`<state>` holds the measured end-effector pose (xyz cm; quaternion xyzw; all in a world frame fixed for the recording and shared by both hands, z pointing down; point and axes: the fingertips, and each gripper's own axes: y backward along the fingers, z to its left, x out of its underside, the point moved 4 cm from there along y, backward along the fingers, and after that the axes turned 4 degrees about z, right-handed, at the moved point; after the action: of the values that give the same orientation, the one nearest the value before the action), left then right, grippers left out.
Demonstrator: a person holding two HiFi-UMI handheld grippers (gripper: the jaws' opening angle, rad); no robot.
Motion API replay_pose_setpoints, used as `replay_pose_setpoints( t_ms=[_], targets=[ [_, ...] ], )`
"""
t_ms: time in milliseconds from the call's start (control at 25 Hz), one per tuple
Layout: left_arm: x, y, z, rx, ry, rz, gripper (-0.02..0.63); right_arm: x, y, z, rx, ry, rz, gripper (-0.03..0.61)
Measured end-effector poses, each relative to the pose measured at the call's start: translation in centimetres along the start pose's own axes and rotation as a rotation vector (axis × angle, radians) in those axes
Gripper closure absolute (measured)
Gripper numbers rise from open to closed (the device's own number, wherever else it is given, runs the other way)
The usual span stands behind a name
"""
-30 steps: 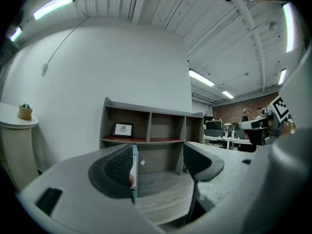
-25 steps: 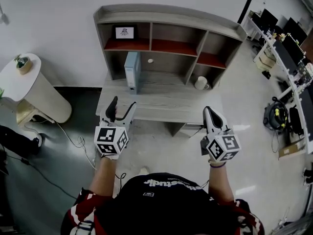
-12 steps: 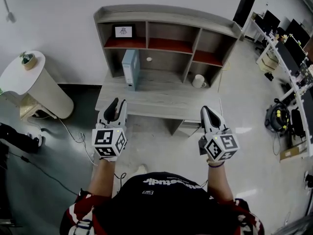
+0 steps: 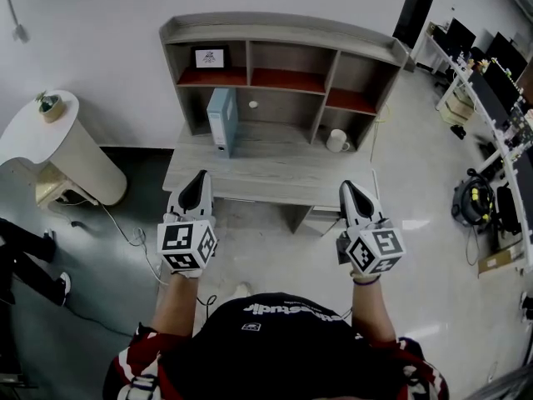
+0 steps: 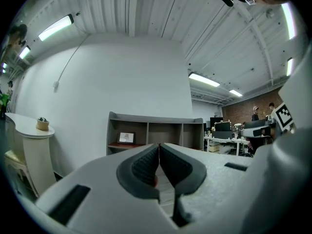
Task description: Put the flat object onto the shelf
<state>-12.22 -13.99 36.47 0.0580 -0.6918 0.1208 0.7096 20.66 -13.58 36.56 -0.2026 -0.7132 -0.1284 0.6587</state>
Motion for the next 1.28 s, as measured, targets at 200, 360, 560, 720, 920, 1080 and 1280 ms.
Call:
replay_pose_setpoints(
  t_ms=[200,360,560,720,920,1080,1280],
  targets=[
    [0.32,-0.30,-0.27,0.014,0.001,0.020,0.607,0.13,0.15,0.00,0.012,0.006,0.002,0.584],
    [0.21,-0.35,-0.27,0.014,-0.004,0.010,0.607,0.07,0.18,0.09,0.029,0.029,0.008,0.584],
    [0.02,-0.31,-0.21,0.010,-0.011,-0.001,0.607,0.16,0.28,0.25,0.037,0.039,0.017,0.584],
    [0.15,-0.34,0.05,0.002,-0.012,-0.004,0.607,0.29,0.28,0.20,0.039,0.037,0.020,0.584],
    [0.21,-0.46,0.11,-0.004,-0.021,-0.007,0.607,0.18,0.31,0.08,0.045,0.039,0.022,0.584],
    [0.26,-0.62,0.14,-0.004,-0.027,-0.007,0.607,0.13,0.29,0.09,0.047,0.039,0.021,0.584],
    [0.21,-0.45,0.03,-0.005,-0.035,-0.009,0.607,0.03,0.42,0.28,0.048,0.039,0.020,0.584]
  ],
)
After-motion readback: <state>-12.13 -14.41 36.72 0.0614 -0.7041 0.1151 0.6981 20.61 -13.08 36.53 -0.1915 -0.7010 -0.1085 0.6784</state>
